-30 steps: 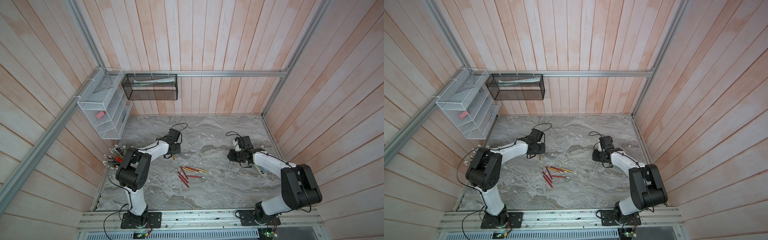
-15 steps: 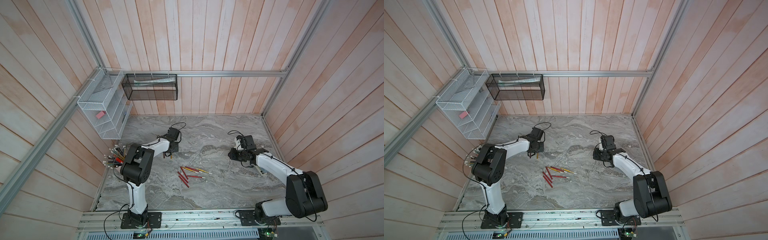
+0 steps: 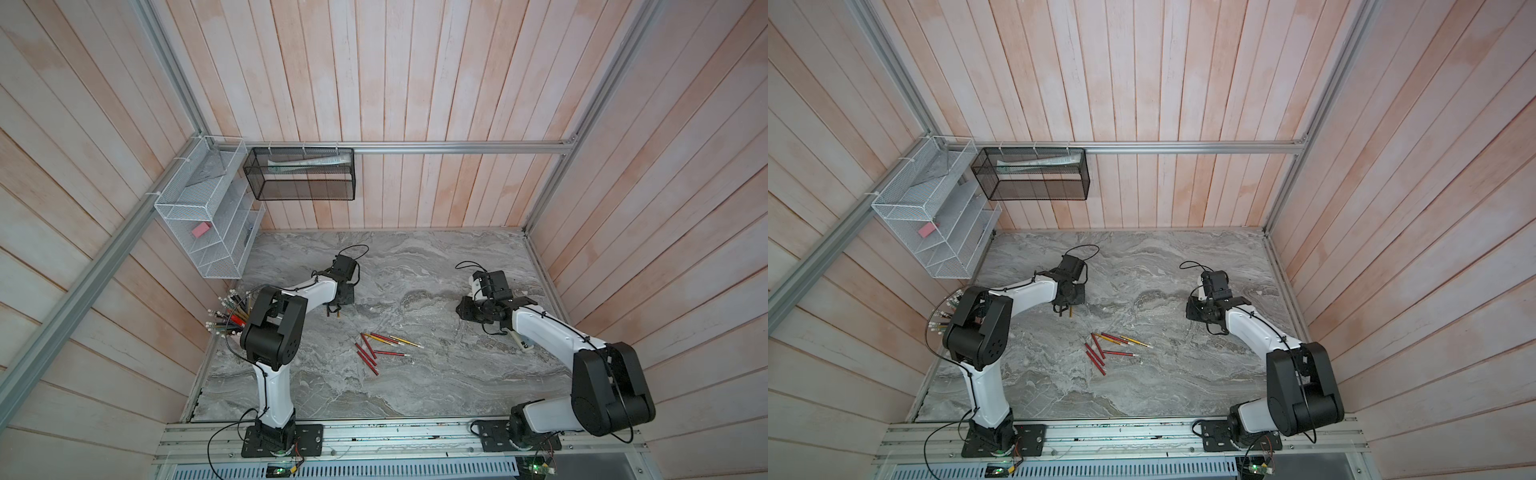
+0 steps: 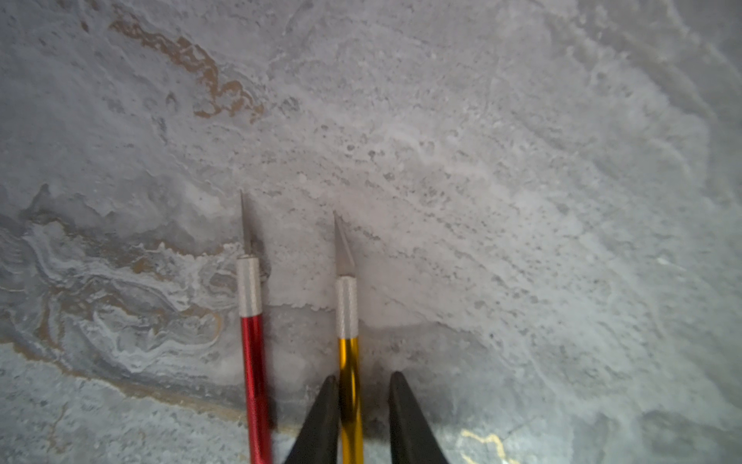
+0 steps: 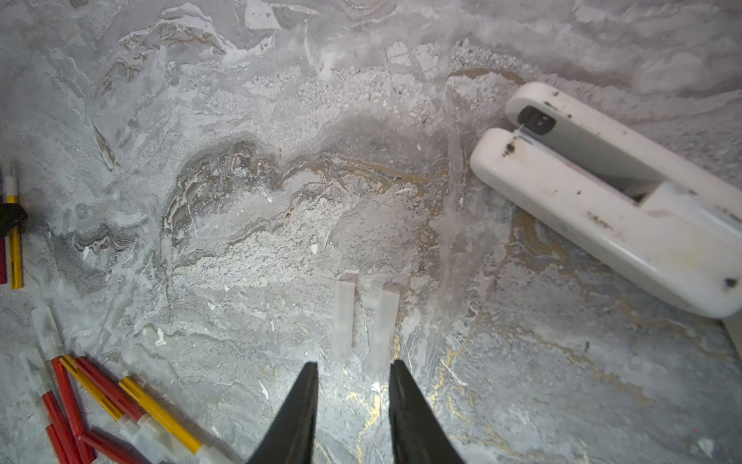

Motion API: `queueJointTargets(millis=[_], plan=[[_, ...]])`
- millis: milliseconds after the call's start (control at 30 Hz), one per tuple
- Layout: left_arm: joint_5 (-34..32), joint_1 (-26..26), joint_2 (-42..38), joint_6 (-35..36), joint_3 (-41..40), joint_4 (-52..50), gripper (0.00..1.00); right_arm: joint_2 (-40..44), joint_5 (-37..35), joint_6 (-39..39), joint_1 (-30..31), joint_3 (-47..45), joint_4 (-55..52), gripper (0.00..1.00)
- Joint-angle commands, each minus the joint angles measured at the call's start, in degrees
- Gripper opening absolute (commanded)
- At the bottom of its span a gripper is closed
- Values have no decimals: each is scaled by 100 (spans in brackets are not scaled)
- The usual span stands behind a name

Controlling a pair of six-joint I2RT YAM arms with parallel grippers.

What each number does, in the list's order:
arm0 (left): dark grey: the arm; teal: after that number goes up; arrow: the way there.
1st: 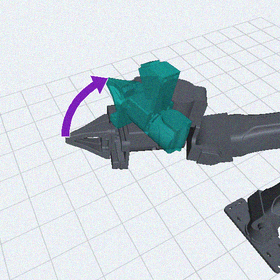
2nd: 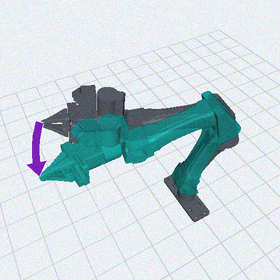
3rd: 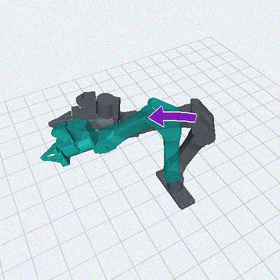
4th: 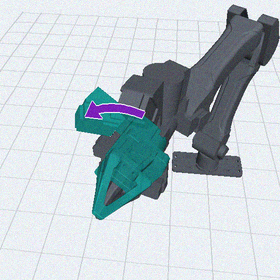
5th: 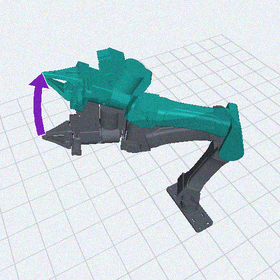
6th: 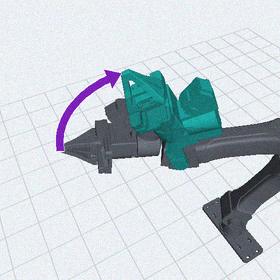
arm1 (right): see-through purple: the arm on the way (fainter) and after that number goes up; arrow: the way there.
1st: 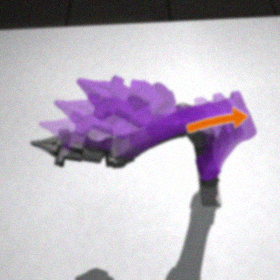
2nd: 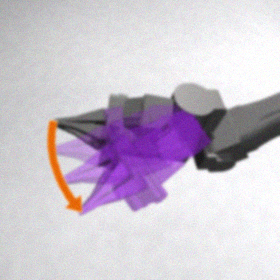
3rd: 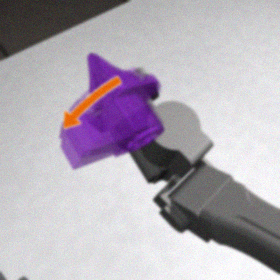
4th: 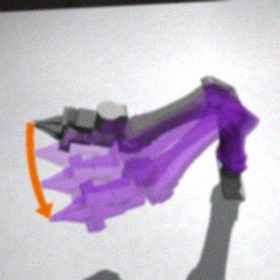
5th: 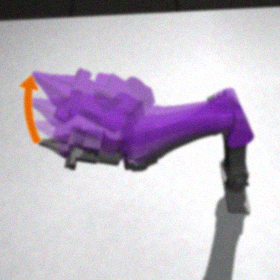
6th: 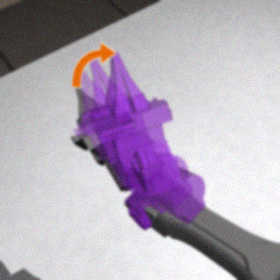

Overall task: Remove protective caps from carving knives
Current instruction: Place the carving knife at the center of the board.

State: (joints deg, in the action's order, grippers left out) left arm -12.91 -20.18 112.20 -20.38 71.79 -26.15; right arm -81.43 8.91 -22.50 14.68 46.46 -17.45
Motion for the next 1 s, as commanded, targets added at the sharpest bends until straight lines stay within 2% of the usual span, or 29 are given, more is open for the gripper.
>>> queueJointTargets(millis=[0,367,667,733,867,967], plan=[[-23,15,55,4,94,-35,25,-49,75,-35,-9,140,-127,33],[-20,6,-593,-133,112,-317,29,32,77,-53,157,169,-196,33],[42,-401,-1378,-329,-293,-461,30,-156,-82,-35,914,218,-196,26],[169,-526,-1484,-389,-416,-444,30,-233,-67,-60,1116,217,-204,21],[455,-666,-1591,-484,-635,-345,30,-277,40,-164,1467,165,-195,3],[539,-688,-1616,-544,-716,-276,30,-232,150,-286,1699,78,-163,0]])
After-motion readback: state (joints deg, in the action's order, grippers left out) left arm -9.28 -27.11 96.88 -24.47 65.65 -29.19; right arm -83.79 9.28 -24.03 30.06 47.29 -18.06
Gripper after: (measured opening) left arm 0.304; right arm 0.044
